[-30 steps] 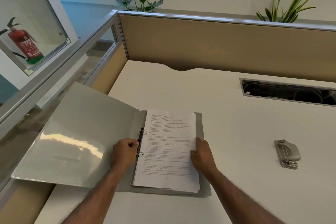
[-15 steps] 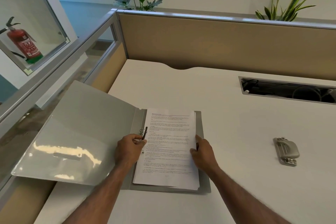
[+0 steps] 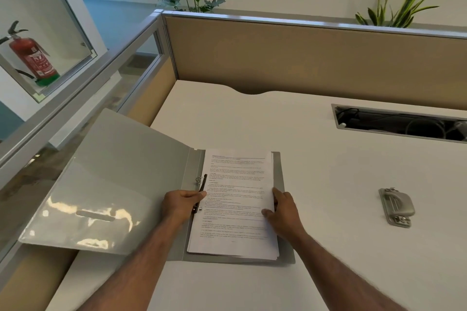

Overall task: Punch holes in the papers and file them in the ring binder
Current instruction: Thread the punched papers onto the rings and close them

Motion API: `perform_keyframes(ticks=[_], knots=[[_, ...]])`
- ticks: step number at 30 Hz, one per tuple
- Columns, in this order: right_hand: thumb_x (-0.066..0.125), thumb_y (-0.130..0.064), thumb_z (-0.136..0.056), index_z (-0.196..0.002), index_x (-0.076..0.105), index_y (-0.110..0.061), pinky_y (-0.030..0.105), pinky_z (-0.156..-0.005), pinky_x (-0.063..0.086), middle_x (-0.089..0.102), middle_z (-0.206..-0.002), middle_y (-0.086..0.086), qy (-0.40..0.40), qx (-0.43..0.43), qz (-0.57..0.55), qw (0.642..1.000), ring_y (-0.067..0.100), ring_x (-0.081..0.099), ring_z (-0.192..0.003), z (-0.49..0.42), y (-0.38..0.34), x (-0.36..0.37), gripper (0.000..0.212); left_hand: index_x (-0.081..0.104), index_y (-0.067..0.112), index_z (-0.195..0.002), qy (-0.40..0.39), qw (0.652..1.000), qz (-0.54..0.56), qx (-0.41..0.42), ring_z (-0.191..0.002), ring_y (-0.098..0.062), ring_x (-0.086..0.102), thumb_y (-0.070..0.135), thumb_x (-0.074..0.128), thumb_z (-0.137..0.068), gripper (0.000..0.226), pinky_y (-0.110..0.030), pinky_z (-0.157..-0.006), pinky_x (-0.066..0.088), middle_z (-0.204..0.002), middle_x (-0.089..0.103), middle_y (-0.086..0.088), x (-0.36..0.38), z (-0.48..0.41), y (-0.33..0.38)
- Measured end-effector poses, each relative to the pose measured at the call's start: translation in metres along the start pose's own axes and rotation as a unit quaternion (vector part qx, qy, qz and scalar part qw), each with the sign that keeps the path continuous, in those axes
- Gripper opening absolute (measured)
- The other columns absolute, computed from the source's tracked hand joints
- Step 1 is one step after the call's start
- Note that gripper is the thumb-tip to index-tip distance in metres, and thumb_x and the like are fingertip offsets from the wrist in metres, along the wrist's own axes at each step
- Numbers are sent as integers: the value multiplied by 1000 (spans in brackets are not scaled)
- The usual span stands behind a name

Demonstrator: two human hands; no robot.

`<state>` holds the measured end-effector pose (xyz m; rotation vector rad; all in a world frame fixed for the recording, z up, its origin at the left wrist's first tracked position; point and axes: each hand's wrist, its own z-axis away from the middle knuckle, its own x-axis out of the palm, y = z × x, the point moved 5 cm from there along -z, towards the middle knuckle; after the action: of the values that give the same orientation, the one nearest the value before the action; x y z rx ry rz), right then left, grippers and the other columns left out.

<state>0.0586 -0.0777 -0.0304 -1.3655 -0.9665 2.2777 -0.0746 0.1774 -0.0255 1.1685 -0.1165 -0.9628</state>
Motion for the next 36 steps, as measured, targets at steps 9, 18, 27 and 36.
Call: perform_keyframes(ticks=[9,18,27,36], knots=[[68,-19,-88,-144,39,-15,34,-102,46,47,-118,2,-1,-17,-10,1000,22,54,-112,0,1,-2,63,76,17,-77,-22,1000,-1,-21,-67,-12,72,25,86,-70,14,-21,-60,54,-71,76,3,1,-4,2],[69,-20,-88,-142,42,-14,37,-103,48,49,-124,5,-5,-12,-4,1000,23,55,-113,-1,1,-1,61,74,8,-78,-42,998,-7,-54,-67,-12,71,24,85,-71,20,-17,-52,48,-74,76,-2,3,-2,7],[70,-21,-87,-147,35,-11,37,-106,45,48,-130,8,-2,-4,2,1000,24,53,-118,-3,4,-1,70,76,19,-84,-73,996,-30,47,-77,-16,73,27,77,-80,10,-27,-67,57,-76,77,4,-11,0,8],[70,-21,-87,-148,35,-12,35,-105,45,48,-130,7,0,-5,3,1000,24,53,-117,-4,5,0,70,72,10,-108,-60,983,-133,110,-84,-10,67,10,81,-76,33,-21,-80,51,-86,72,0,-9,4,15]])
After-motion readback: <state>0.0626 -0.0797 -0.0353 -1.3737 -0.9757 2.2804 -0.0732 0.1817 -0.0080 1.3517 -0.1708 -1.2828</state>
